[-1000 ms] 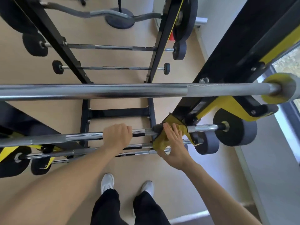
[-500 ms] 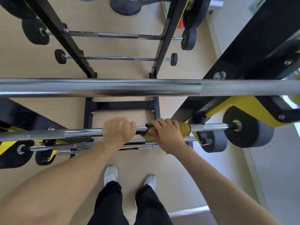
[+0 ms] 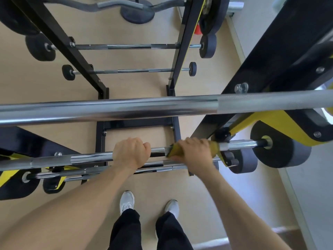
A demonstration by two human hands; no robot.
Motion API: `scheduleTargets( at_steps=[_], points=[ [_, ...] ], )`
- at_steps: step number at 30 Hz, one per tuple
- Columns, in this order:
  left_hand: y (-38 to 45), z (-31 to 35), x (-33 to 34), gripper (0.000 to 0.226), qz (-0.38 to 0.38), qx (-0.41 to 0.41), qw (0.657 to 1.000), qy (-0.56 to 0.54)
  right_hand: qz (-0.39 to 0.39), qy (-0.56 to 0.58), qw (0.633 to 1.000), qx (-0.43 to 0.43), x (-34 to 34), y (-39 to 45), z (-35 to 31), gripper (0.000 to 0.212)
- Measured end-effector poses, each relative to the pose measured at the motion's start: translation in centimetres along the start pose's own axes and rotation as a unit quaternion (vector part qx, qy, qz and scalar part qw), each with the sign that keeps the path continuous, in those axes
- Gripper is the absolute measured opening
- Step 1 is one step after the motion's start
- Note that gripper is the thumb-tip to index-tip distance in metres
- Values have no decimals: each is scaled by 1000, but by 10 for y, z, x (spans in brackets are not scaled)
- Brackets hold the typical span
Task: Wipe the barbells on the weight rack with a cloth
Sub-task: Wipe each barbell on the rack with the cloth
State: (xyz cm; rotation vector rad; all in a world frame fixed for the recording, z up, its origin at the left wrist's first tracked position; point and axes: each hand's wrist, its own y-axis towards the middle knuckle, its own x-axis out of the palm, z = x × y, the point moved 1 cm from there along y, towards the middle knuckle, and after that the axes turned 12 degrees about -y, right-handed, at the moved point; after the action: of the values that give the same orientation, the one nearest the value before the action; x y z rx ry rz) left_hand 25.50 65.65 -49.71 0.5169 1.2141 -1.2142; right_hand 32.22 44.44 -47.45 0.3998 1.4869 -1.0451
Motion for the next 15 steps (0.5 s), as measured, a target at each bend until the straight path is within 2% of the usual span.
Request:
scheduleTargets(
  at_steps=[3,5,8,10,13,15],
  points=[
    [1,-1,1,49,-16,-10,1000,16,37,-2,996,-77,-6,11,-50,53],
    [0,-2,-1,48,-18,-4,1000,6,26,14,993,-114,-8,10,-37,51],
    [1,-3,-1,48,-12,9,1000,-12,-44,13,997,-66,4,0,40,65],
    [0,-2,0,49,-3,12,1000,-14,-45,-12,999,-28,8,-9,78,67],
    [0,-2,1,50,7,9,1000,1,-16,-76,996,-42,7,-6,67,63],
    [0,-1,1,50,12,12,1000,3,-2,-59,996,-62,4,0,33,61]
  ],
)
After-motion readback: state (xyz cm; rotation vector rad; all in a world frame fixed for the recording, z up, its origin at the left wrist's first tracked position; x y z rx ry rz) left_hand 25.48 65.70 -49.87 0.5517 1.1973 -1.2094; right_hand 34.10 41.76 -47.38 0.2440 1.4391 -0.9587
